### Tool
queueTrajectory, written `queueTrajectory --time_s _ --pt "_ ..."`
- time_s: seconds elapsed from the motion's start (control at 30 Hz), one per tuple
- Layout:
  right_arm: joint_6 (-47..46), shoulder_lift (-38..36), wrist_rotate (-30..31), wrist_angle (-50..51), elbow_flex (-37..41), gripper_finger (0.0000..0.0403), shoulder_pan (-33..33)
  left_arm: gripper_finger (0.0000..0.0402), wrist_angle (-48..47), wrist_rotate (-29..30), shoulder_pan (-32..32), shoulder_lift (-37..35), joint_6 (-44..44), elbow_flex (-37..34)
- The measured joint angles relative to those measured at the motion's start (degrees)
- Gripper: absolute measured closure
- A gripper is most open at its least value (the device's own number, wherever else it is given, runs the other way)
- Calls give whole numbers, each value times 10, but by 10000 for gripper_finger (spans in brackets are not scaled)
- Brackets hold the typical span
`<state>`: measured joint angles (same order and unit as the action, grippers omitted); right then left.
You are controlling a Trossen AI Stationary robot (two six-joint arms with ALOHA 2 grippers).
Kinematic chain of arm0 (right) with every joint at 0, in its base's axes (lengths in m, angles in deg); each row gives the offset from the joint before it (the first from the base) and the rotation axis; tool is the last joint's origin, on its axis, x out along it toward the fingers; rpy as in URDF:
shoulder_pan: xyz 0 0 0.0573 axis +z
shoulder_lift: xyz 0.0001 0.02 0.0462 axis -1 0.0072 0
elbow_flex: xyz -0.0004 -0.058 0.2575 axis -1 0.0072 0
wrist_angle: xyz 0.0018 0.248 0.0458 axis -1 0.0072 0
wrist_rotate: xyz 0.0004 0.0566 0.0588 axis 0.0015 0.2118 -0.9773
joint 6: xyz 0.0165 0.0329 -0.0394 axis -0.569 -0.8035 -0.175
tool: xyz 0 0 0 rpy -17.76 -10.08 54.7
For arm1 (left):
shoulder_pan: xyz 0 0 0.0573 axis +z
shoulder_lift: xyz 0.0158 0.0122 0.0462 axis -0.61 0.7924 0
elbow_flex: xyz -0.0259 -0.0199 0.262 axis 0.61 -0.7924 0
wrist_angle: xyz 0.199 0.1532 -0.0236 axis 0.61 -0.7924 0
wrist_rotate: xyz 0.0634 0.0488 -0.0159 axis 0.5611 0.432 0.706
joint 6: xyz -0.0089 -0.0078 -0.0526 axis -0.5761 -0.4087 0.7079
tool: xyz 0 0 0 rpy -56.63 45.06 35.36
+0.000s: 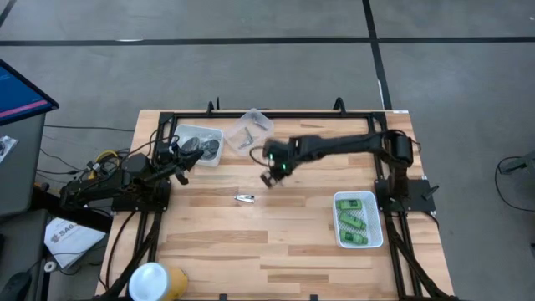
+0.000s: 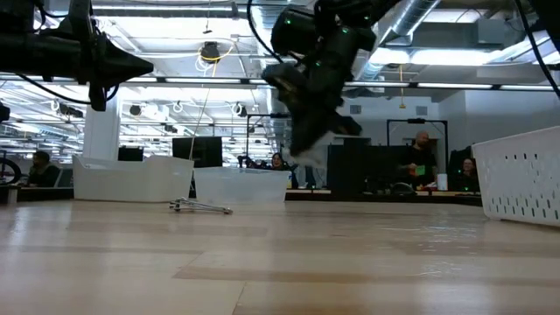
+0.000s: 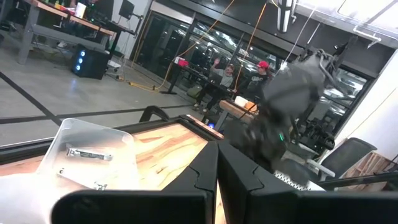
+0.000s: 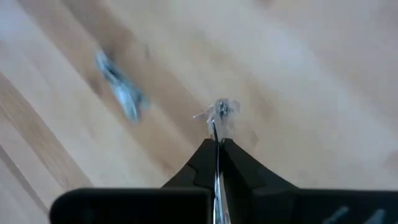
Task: Pick & Place Travel size toiletries
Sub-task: Put the silver nail cutter into the transparent bin
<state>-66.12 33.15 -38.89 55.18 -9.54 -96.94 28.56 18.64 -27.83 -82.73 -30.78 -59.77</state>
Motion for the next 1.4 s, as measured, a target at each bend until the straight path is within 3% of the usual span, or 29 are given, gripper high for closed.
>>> queueTrajectory --time_s 0.4,0.97,1.17,1.4 --pt "130 5 17 -12 -151 401 -101 400 0 0 0 0 0 0" --pt "164 6 17 -146 -157 401 -176 400 0 0 0 0 0 0" --pt "146 42 17 -207 -160 401 -180 400 0 0 0 0 0 0" --pt "145 108 16 -199 -209 401 -179 400 0 0 0 0 2 0"
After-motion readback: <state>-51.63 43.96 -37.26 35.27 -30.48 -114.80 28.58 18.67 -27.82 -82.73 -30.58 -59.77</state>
